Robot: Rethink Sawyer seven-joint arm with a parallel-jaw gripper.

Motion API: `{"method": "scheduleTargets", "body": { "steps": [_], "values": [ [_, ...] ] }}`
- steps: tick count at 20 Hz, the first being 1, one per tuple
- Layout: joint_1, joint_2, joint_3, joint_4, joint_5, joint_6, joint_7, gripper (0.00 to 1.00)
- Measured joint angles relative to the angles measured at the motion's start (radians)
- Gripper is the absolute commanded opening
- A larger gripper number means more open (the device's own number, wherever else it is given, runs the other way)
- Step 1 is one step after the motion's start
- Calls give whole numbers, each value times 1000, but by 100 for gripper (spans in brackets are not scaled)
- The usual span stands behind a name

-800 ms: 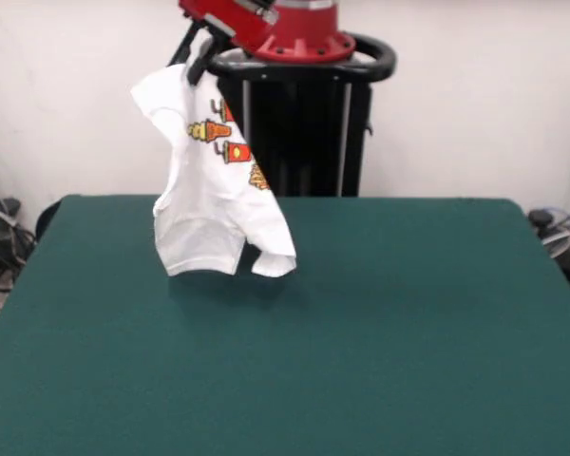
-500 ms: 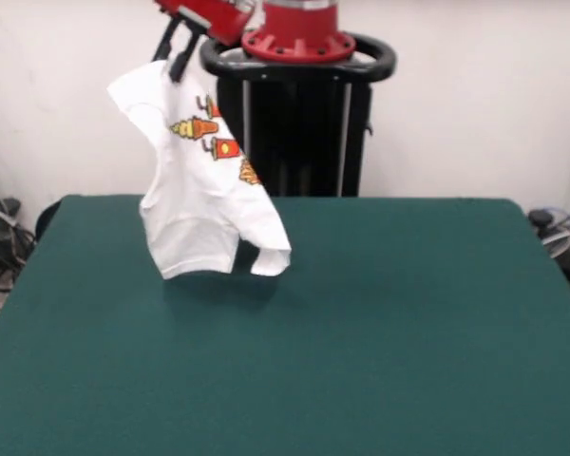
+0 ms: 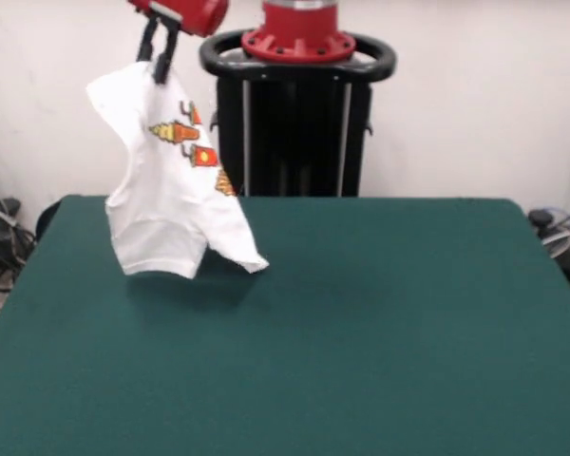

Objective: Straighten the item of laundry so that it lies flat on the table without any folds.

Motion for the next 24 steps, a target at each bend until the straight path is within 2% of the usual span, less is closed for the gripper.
{"method": "scheduleTargets", "body": {
  "steps": [6,14,19,24],
  "values": [
    [54,3,69,17,67,0,2,0],
    [317,59,70,-10,191,27,85,0],
    [446,63,58,-55,233,154,206,0],
    [518,29,57,-90,244,317,331,0]
  ]
}}
